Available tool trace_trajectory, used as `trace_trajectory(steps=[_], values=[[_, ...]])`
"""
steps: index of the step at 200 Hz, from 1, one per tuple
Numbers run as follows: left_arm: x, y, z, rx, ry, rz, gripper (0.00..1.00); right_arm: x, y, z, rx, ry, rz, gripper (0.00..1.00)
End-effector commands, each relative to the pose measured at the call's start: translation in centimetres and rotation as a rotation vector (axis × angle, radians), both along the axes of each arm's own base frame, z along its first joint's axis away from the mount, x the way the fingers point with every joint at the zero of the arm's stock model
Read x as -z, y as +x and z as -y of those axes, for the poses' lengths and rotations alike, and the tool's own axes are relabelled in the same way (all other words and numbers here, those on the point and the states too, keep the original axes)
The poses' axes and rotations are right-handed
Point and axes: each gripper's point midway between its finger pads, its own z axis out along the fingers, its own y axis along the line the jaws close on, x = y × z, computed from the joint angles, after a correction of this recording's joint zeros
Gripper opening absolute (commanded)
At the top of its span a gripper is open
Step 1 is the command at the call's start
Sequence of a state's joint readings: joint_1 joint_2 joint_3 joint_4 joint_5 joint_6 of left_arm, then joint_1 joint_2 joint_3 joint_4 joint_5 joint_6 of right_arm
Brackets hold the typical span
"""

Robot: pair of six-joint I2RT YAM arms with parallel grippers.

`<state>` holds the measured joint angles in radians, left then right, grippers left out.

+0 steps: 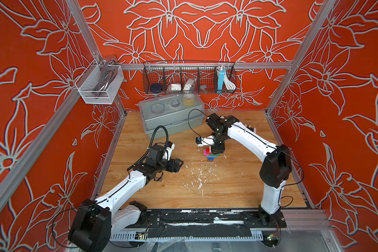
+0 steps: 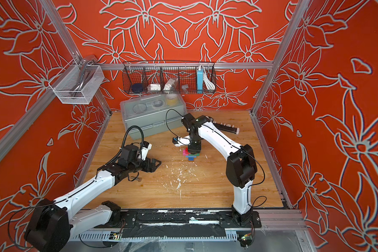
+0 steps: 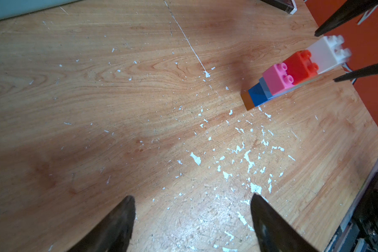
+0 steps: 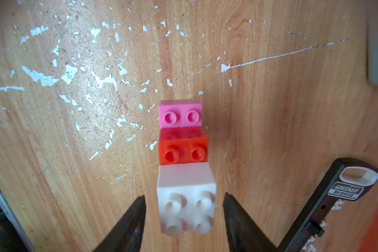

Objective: Assemble a spoon with lego
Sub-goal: Assemble the lego brick with the lego brick, then adjust the lego brick at the center of the board.

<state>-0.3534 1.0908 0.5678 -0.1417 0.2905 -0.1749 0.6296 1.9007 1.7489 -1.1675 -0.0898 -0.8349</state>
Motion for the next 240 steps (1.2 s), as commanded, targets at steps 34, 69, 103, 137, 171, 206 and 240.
trace_trajectory(steps=[34, 69, 103, 137, 171, 206, 240], values=[[-0.7, -0.1, 0.1, 0.016, 0.008, 0.024, 0.91, -1.0, -0.1, 0.3, 0.009, 0.005, 0.034, 0.79], [-0.9, -0.1, 0.0, 0.013, 0.013, 0.030, 0.98, -1.0, 0.0, -0.1, 0.011, 0.032, 0.032, 0.79], [-0.9, -0.1, 0.0, 0.013, 0.017, 0.029, 0.98, 0.1, 0.4, -0.6, 0.015, 0.029, 0.001, 0.79], [-0.8, -0.1, 0.0, 0.013, 0.021, 0.030, 0.98, 1.5, 0.7, -1.1, 0.020, 0.023, -0.040, 0.78], [-0.7, -0.1, 0.0, 0.013, 0.023, 0.030, 0.98, 3.0, 0.9, -1.3, 0.028, 0.014, -0.064, 0.73], [-0.6, 0.0, 0.0, 0.013, 0.026, 0.026, 0.98, 3.4, 1.1, -1.3, 0.038, 0.003, -0.068, 0.64], [-0.5, -0.1, 0.0, 0.013, 0.027, 0.024, 0.98, 3.1, 1.3, -1.3, 0.046, 0.003, -0.054, 0.54]])
